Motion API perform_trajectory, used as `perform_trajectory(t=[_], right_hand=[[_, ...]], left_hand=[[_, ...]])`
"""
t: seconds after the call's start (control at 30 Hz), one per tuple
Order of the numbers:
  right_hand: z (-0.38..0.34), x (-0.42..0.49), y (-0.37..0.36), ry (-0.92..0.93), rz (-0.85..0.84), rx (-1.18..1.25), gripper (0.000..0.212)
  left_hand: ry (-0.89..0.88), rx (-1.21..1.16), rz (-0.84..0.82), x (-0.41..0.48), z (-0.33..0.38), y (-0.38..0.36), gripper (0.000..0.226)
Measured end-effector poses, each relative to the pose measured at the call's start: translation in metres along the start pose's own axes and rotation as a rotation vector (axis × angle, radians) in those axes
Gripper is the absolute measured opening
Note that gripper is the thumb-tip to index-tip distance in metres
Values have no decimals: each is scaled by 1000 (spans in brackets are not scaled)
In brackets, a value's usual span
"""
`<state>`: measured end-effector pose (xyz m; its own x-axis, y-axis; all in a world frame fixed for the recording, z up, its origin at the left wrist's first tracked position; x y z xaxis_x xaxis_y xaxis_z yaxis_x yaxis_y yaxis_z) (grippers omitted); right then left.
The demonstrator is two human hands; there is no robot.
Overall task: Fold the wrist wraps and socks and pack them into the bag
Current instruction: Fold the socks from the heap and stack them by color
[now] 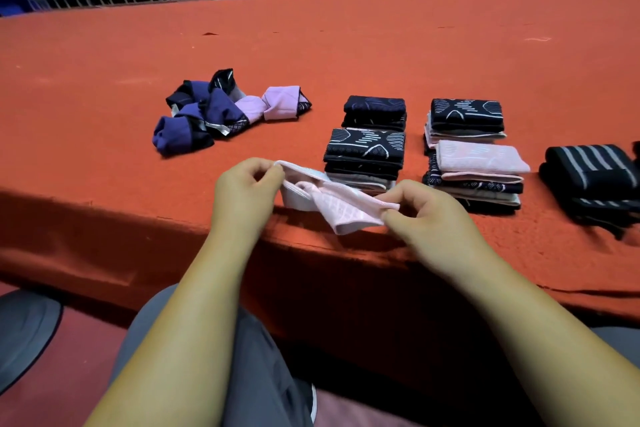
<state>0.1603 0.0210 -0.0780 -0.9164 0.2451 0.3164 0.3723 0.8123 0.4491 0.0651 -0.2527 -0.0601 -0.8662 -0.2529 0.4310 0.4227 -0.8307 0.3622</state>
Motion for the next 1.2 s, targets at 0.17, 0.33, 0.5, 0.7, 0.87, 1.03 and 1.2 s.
perform_trajectory(t=[0.17,0.33,0.5,0.7,0.87,1.03,1.2], right_hand=[[9,5,40,-28,159,-28,23],[4,4,49,-24,278,30,26],[-2,-3,37,78,208,107,30],[-11,-7,34,173,69,193,23],[-20,-14,9,-17,-337,633,45],[-10,-17,-11,11,-207,318,9],[-14,-26,-29,119,-292,248,34]], left_hand=[[338,-292,243,21,-43,39,18],[574,-603,161,16,-47,25,13],[368,-424,-128,-1,-16,5,29],[174,-346,-211,1,-14,8,17],[25,-473,-293,-3,10,9,13],[-78,-522,-560,-46,46,-18,5],[-53,-548,-624,-60,54,-30,5]])
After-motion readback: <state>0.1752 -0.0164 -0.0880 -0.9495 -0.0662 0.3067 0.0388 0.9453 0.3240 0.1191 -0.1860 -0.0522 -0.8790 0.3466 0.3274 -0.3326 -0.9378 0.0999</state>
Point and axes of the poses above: each hand's wrist, its own x-axis towards the middle knuckle, its own y-axis out of the back of the hand, z = x × y, the point moved 9 cm from there along x, towards the middle knuckle, and after that the axes turned 9 degrees about z, right-handed, at the moved point
